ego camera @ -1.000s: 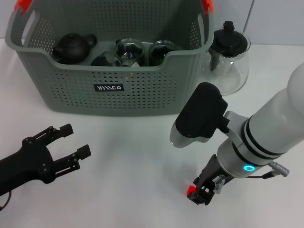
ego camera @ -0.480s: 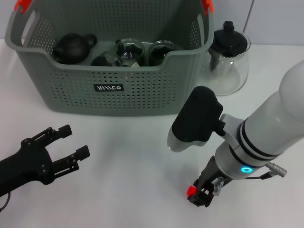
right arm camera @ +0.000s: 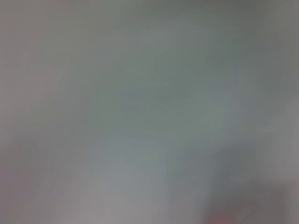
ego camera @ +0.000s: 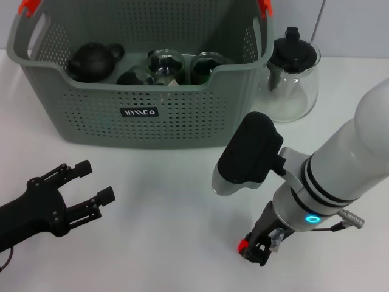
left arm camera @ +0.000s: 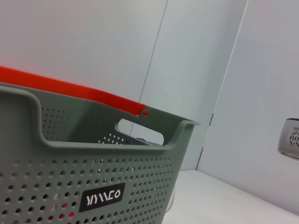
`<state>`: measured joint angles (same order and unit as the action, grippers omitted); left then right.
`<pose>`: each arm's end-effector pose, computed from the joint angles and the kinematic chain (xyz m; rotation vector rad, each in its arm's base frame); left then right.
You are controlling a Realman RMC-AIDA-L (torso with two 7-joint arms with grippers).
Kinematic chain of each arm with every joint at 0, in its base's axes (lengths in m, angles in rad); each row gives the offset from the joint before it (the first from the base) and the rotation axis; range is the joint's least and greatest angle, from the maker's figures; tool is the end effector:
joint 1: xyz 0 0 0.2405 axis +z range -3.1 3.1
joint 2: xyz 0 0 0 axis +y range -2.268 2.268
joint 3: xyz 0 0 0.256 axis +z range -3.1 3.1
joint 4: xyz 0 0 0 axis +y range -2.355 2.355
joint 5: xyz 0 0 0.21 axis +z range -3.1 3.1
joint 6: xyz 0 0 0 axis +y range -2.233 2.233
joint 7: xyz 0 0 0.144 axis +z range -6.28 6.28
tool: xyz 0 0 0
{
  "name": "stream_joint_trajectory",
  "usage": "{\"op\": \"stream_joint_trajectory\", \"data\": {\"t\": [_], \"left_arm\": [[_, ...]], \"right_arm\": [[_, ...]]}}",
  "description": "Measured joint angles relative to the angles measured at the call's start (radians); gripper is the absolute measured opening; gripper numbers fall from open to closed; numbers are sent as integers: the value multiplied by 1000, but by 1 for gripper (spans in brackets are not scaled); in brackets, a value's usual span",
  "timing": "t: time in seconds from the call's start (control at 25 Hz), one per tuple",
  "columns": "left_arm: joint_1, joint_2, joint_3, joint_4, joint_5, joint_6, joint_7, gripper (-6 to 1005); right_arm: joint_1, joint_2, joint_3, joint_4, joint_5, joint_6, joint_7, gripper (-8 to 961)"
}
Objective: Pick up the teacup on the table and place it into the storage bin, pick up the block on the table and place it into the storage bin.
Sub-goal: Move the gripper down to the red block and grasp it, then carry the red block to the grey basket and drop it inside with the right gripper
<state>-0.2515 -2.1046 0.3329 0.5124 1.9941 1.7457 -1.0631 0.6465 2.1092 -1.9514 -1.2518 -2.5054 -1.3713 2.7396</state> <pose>-0.3358 0.2259 0.0098 -2.3639 -0.7187 -0.9683 0.1517 0.2975 -0.1121 -2.8089 0.6523 -0.7498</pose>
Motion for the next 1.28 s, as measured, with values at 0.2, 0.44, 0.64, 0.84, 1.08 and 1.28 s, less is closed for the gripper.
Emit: {"op": "stream_joint_trajectory", "data": {"t": [0.2, 0.44, 0.64, 0.84, 1.08, 1.28], "left_arm": [[0, 0, 0, 0, 0, 0, 0, 841], [0, 0, 0, 0, 0, 1, 0, 841], [0, 1, -2, 0, 0, 1, 0, 841], [-2, 2, -2, 0, -2, 2, 0, 841], [0, 2, -2, 1, -6, 2, -1, 841], [-4, 2, -3, 0, -8, 1, -1, 841]], "right_arm": [[-4, -2, 2, -30, 8, -14, 11, 257], [-53, -12, 99, -257, 1, -136, 6, 205], [-63, -11, 286, -549, 23, -298, -13, 189], [41, -10, 458, -618, 85, -257, -61, 189], [157, -10, 519, -468, 31, 74, -89, 190], [269, -9, 516, -160, -8, 341, -93, 189]]}}
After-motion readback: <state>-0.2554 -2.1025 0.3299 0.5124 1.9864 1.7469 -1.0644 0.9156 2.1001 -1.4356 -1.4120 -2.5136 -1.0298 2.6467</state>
